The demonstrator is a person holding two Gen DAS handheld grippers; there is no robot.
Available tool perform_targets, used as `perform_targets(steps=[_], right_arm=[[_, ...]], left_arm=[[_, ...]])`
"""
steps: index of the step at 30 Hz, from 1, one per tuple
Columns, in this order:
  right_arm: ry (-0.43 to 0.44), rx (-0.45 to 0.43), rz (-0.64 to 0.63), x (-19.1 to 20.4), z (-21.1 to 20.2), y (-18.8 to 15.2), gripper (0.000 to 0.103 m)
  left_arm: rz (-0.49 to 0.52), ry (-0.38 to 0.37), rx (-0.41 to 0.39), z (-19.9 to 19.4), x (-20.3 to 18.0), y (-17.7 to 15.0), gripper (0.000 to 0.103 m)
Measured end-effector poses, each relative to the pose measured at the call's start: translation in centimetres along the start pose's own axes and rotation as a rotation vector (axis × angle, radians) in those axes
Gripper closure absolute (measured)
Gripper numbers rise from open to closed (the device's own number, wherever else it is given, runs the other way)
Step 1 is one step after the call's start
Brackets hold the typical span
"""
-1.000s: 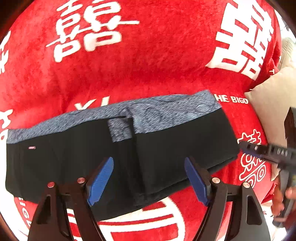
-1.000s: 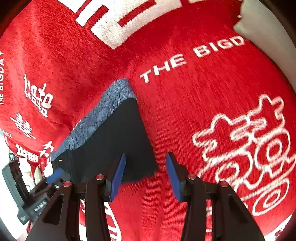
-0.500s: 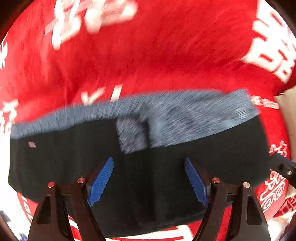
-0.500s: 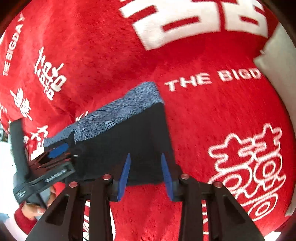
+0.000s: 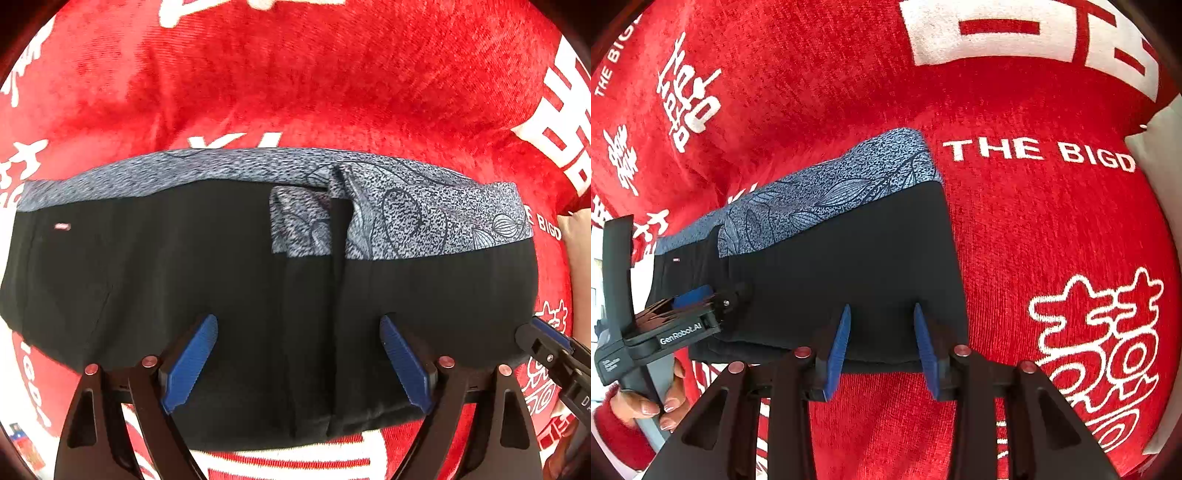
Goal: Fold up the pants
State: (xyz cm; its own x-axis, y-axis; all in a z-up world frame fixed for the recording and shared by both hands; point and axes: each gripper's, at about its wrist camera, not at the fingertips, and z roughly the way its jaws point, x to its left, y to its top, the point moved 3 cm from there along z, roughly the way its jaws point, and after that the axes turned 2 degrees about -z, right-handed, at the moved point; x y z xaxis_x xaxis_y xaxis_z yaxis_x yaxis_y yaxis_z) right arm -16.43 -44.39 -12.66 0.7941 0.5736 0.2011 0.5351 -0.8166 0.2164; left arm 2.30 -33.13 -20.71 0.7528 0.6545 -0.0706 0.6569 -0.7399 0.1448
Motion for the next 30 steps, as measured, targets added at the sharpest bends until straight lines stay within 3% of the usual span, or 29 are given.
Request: perform_targets(steps=[10,15,20,24,26,30], right_arm=[[0.010,0.047,-0.079,0.7,0.2,0.3,0.058],[0.028,0.072,-0.093,0.6,-0.3,0.3,0.058],[0.059,0.053,-0.102,1.6,-1.6,0.0,0.058],[0.103,0.013,-0.101,3.8,-1.7,0.0,0.058],[0.118,-0.003,-0.087,5.0,-1.2,0.1,0.058],[0.136,-0.019,-0.016,6.8,0.4,0.6,0.058]], left_arm=[[-0.090,0.083,-0.005,-3.3,1.4,-3.8,0.013],[-0.158,0.085,-0.015,-4.7,2.9,-4.8,0.013],[-0.153,0.075,-0.062,-4.9,4.5,-2.6,0.013],[-0.153,-0.014,-0.080,-3.5,5.2,1.3,0.013],[-0.137,-0.024,-0.074,-2.6,5.0,2.3,0.013],[-0.099,0.037,-0.052,-1.4,5.3,2.6,0.013]])
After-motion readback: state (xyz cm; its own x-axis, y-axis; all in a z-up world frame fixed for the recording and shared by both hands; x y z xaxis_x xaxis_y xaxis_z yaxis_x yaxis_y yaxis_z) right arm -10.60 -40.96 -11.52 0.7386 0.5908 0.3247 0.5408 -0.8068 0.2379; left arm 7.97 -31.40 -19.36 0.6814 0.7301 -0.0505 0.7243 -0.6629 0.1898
